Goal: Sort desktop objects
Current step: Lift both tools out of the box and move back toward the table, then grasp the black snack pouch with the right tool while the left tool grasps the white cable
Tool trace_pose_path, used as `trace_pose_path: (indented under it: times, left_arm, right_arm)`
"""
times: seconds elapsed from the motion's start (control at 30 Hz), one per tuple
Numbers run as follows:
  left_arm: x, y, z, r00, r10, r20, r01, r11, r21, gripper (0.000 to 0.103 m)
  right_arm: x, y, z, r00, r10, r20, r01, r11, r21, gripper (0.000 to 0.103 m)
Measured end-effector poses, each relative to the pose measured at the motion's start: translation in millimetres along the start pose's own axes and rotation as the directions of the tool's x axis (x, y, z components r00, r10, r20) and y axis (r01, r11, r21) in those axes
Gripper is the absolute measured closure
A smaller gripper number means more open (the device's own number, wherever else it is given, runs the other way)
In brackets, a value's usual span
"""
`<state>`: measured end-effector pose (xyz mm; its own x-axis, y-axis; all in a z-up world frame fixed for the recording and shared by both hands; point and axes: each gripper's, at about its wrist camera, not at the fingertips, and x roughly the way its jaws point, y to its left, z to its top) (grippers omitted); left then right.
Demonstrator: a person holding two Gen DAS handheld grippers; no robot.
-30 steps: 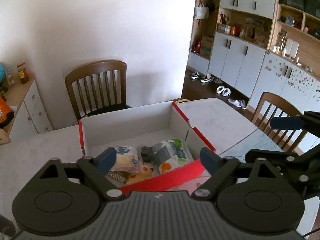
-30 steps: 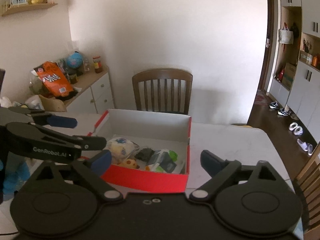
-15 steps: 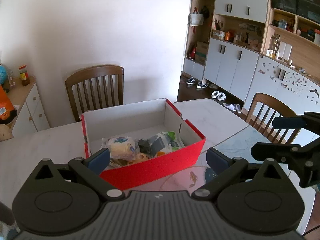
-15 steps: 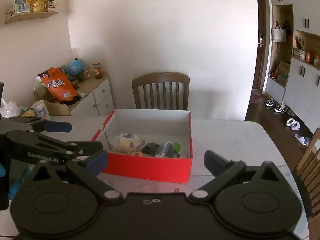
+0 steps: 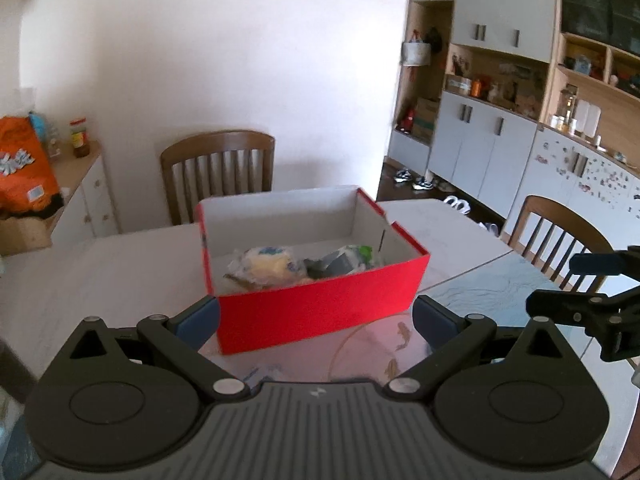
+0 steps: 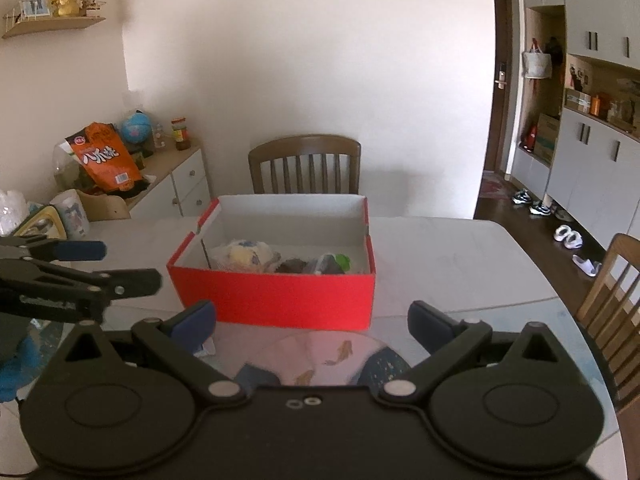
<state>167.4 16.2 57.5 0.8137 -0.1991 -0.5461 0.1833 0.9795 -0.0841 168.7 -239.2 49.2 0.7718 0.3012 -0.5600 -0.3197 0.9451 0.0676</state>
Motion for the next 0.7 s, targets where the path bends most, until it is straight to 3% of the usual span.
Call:
trace_pose_path:
  times: [0.3,0.7]
  left_arm:
    - [-2.2,4.2,-38.9,1.0,0.001,-0.01,-0.001,0.999,0.043,0.0]
    - [18.9,11.7,-96.4,0.995,-0.033,-0.097,0.038,0.998,0.049,0.0]
  right_arm:
    - [3.5,-1.1,-35.4,0.999,-0.026,-0.048,0.028,0.998,0.048,0.0]
    - [22.2,13.1,-80.7,0.992,-0.03,-0.122,0.035,0.999,0.041,0.001]
